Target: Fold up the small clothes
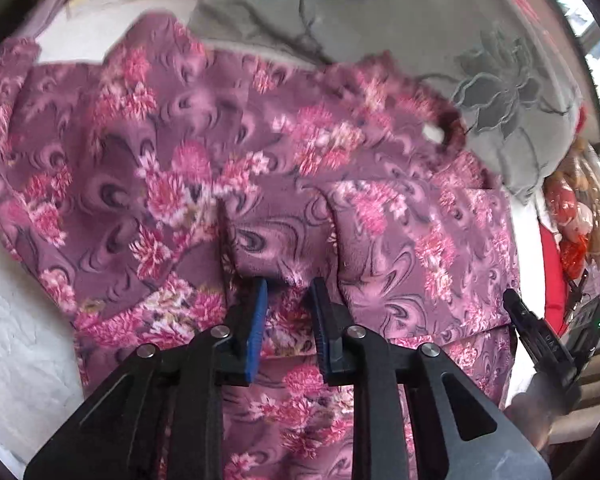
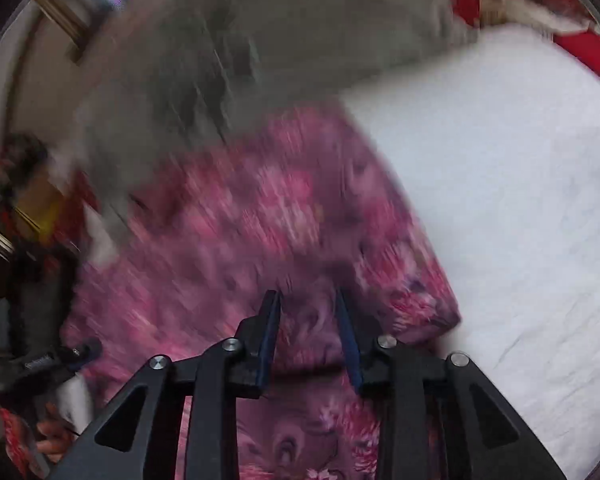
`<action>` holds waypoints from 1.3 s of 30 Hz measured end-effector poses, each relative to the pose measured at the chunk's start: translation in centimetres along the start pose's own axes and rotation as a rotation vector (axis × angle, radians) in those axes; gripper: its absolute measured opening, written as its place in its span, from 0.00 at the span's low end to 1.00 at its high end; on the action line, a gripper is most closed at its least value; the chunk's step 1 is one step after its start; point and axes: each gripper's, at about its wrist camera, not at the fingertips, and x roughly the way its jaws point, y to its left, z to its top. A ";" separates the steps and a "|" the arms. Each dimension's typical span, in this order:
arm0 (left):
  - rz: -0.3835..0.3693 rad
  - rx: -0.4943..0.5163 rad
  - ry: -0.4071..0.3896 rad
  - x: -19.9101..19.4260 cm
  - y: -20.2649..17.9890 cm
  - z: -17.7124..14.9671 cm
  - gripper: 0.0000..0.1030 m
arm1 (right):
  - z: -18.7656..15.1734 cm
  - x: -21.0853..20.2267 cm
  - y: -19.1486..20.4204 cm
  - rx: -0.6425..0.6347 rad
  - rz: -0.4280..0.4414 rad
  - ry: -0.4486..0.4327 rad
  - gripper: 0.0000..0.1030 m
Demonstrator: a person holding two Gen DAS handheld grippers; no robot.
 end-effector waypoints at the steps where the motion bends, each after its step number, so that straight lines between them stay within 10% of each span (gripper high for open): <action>1: -0.007 0.003 0.002 -0.4 0.1 0.0 0.19 | 0.2 -0.2 0.7 0.000 -0.010 0.004 0.33; 8: -0.038 -0.076 -0.079 -6.1 4.3 2.8 0.36 | -1.2 1.9 11.4 -0.156 0.212 0.070 0.33; 14: 0.202 -0.117 -0.157 -10.4 12.6 8.4 0.57 | -5.2 6.9 19.0 -0.247 0.372 0.207 0.35; 20: 0.304 -0.344 -0.111 -10.2 24.4 13.2 0.59 | -7.5 5.9 19.0 -0.341 0.344 0.057 0.36; 31: 0.144 -0.638 -0.182 -4.9 31.3 13.9 0.59 | -7.3 6.2 18.7 -0.319 0.383 0.045 0.36; 32: 0.121 -0.645 -0.211 -5.0 31.4 14.2 0.58 | -7.3 6.2 18.6 -0.315 0.387 0.045 0.36; 34: 0.070 -0.666 -0.225 -5.0 31.7 14.7 0.06 | -7.2 6.2 18.5 -0.312 0.393 0.044 0.36; 39: 0.050 -0.667 -0.257 -6.6 31.6 14.3 0.04 | -7.1 6.3 18.3 -0.302 0.407 0.045 0.36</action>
